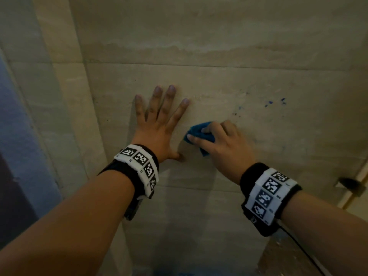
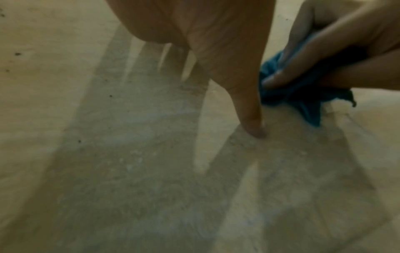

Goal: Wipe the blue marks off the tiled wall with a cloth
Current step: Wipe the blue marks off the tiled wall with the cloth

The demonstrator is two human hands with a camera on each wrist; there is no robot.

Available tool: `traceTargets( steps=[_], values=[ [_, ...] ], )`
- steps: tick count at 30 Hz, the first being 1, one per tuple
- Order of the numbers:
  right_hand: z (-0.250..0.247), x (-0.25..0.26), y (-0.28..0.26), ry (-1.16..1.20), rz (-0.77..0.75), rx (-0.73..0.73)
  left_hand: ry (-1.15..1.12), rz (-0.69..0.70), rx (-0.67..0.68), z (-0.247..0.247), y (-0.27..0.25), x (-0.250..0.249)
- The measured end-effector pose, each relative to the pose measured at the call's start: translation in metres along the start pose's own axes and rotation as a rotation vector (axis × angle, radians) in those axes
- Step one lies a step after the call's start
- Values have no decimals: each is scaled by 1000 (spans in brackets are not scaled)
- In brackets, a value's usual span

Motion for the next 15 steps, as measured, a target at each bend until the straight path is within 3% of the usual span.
traceTargets(
  steps=[8,15],
  values=[
    [8,6,-24,-19,-162,34,30,-38,-11,5,-12,-8],
    [-13,-14,16,26,46,-69,27,-97,29,0,-15,-12]
  ],
)
Point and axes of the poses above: each hand's wrist, its own y-axis towards the middle knuckle, its own z-axis out of the palm, x = y × z, the point moved 7 cm from there along y, towards the middle knuckle, and after that the axes turned 4 degrees about -z, right-handed, at the moved point
